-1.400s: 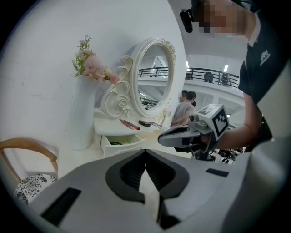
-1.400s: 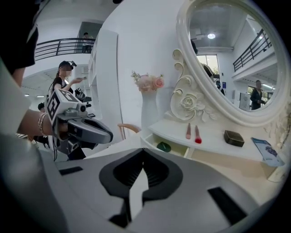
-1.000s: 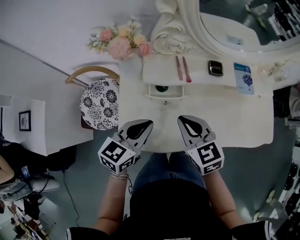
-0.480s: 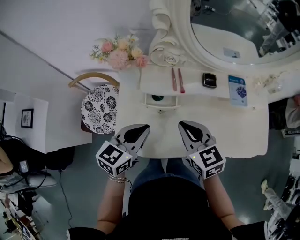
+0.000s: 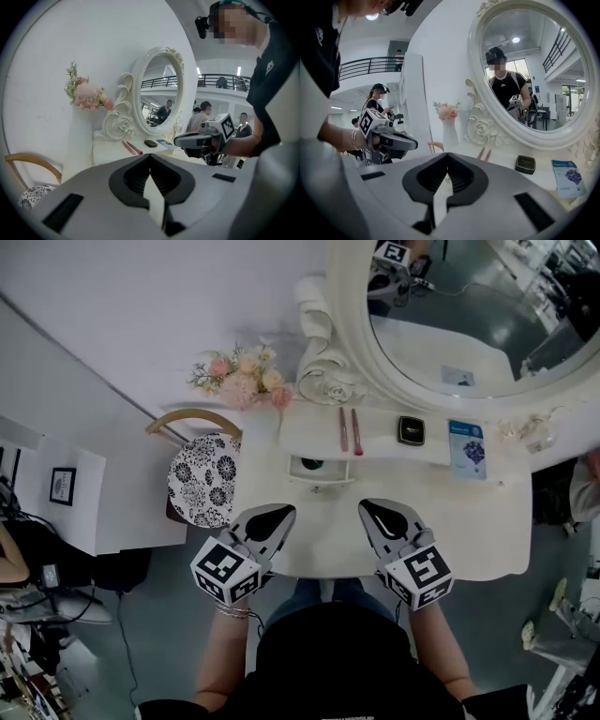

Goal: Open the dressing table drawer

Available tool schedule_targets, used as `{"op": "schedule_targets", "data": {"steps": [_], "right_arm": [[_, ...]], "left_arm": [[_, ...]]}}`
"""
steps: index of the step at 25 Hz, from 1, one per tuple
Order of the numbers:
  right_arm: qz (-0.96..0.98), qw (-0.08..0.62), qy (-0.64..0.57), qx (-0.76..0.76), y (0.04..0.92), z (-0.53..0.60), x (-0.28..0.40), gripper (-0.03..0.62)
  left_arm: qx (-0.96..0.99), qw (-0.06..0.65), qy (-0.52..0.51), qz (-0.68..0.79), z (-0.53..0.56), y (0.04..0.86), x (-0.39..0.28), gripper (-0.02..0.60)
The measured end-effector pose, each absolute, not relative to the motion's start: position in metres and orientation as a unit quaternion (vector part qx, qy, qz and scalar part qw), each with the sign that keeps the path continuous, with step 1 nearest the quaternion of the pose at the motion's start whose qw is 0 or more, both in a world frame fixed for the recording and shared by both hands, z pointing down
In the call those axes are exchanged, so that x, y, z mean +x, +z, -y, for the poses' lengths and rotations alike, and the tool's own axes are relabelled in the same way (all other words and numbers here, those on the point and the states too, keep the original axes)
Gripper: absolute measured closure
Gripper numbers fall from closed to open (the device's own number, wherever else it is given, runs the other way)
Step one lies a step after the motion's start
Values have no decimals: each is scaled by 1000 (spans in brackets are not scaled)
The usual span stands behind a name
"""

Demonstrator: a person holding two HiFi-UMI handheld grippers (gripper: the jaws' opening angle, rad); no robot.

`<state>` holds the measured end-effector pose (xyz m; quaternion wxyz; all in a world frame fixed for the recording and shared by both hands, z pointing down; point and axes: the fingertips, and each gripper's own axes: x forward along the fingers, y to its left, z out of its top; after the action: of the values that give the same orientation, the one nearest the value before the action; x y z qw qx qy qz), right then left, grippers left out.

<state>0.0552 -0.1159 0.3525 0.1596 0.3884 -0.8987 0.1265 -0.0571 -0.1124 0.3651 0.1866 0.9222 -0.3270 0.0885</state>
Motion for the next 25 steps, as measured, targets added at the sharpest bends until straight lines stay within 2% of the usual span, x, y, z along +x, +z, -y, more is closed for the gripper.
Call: {"op": "schedule_targets", "data": {"steps": [25], "right_arm": [[903,97,85,411,280,128,89,574]], "left_arm": [[928,130,57,345,133,301,-58,566]]}}
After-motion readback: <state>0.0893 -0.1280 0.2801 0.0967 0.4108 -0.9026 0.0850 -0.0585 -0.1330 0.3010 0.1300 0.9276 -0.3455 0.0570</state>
